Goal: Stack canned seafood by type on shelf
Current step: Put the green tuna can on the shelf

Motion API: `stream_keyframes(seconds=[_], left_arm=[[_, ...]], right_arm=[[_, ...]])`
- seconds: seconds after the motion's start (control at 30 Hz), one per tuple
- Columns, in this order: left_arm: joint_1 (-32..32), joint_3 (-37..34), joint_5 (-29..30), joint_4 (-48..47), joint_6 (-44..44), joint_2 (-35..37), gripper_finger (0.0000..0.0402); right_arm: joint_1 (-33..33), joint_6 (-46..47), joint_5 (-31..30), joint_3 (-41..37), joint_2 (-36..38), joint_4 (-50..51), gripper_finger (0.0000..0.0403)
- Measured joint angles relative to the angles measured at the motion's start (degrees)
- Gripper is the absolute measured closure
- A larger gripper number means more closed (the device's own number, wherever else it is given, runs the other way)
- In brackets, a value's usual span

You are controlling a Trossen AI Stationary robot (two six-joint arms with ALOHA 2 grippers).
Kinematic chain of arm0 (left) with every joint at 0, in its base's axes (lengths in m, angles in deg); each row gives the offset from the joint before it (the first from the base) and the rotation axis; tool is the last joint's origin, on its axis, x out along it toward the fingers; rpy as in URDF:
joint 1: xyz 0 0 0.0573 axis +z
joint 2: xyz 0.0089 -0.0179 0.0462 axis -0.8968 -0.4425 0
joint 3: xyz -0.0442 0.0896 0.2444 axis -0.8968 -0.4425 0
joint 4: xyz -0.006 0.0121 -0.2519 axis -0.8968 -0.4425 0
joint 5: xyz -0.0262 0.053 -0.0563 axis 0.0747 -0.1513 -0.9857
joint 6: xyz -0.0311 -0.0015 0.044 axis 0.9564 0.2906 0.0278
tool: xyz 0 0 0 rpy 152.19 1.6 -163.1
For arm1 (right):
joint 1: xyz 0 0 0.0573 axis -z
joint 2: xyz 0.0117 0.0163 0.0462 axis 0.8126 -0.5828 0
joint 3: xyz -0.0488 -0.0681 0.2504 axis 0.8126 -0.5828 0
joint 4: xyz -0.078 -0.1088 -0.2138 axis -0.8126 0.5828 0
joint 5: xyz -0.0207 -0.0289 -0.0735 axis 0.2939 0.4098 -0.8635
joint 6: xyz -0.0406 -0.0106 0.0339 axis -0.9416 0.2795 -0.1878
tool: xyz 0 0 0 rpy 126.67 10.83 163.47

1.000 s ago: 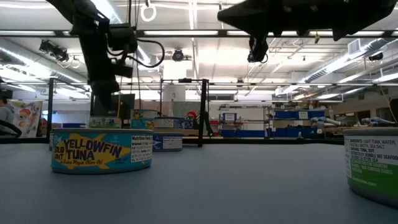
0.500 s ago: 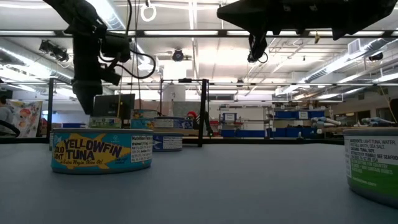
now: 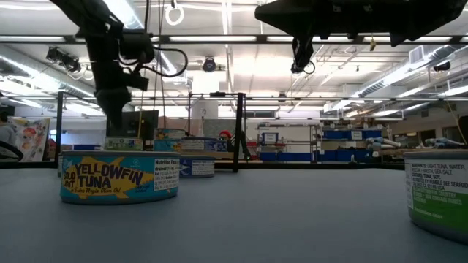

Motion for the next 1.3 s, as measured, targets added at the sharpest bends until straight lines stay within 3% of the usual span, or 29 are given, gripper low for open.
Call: stream_keyframes(seconds=[0.13, 0.37, 0.77, 1.3], left_arm=[[1.78, 0.02, -2.91, 2.28, -1.35, -2.15, 0.0401], [2.43, 0.40, -2.40, -0.18, -2.61, -6.06, 0.0401], [2.37, -0.01, 0.62, -9.27, -0.85, -4.01, 0.0401], [2.47, 0.00, 3.39, -3.00, 0.57, -5.66, 0.0401]], right_arm=[[0.00, -2.24, 0.71, 0.00, 0.00, -0.01, 0.0394], [0.00, -2.99, 1.05, 0.00, 0.00, -0.37, 0.0395], [0.00, -2.99, 1.05, 0.00, 0.00, -0.85, 0.0394], [0.00, -2.99, 1.07, 0.00, 0.00, -1.87, 0.0393]])
